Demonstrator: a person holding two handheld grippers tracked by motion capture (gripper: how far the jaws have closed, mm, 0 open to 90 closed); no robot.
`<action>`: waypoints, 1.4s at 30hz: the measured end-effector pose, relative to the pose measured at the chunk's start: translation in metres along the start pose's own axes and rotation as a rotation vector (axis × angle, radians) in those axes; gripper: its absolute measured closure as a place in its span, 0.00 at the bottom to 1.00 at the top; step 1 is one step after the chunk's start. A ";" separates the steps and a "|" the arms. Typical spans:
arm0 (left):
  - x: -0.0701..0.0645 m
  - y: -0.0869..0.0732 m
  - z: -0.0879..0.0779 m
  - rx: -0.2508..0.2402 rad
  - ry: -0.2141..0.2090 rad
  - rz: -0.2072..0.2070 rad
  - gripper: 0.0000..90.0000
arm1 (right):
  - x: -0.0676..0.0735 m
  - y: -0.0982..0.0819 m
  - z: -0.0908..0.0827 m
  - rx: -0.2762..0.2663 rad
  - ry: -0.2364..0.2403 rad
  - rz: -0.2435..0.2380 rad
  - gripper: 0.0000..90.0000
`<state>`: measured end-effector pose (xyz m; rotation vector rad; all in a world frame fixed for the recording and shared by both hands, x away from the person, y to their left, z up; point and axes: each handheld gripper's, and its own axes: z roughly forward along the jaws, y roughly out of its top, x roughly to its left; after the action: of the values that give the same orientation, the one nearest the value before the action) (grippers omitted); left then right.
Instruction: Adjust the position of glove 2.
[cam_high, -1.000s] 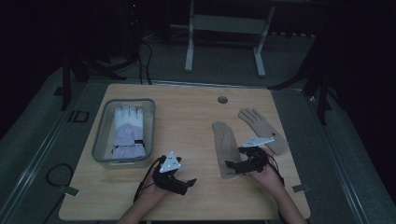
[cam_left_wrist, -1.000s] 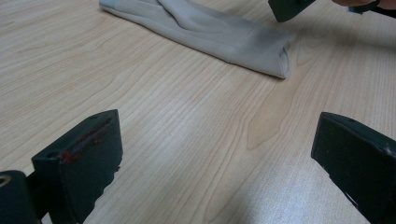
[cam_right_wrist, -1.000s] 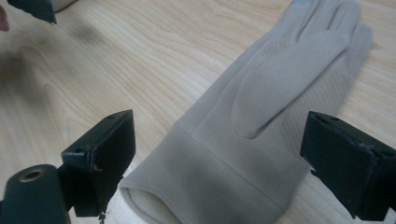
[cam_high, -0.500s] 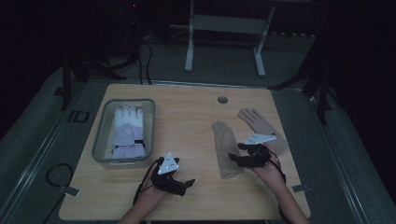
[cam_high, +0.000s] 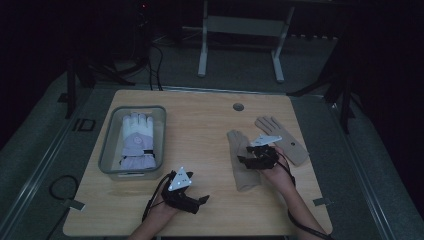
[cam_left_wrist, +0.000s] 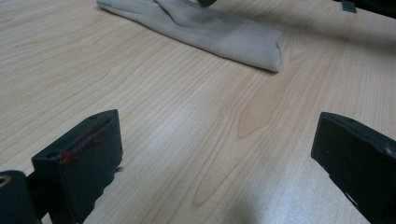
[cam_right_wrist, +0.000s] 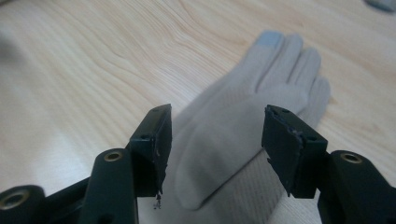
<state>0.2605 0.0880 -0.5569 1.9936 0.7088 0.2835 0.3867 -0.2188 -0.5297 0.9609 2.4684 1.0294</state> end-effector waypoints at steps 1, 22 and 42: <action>0.000 0.000 0.000 0.001 0.002 0.002 0.02 | -0.001 -0.002 0.004 0.014 -0.017 0.007 0.47; -0.001 0.004 -0.001 -0.023 0.025 0.022 0.03 | 0.038 0.026 -0.001 -0.093 0.001 0.185 0.89; 0.005 0.000 -0.009 -0.046 0.036 -0.001 0.03 | 0.087 0.028 0.039 -0.051 -0.133 0.293 0.84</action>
<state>0.2604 0.0976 -0.5530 1.9484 0.7198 0.3336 0.3556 -0.1252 -0.5379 1.3568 2.2271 1.0707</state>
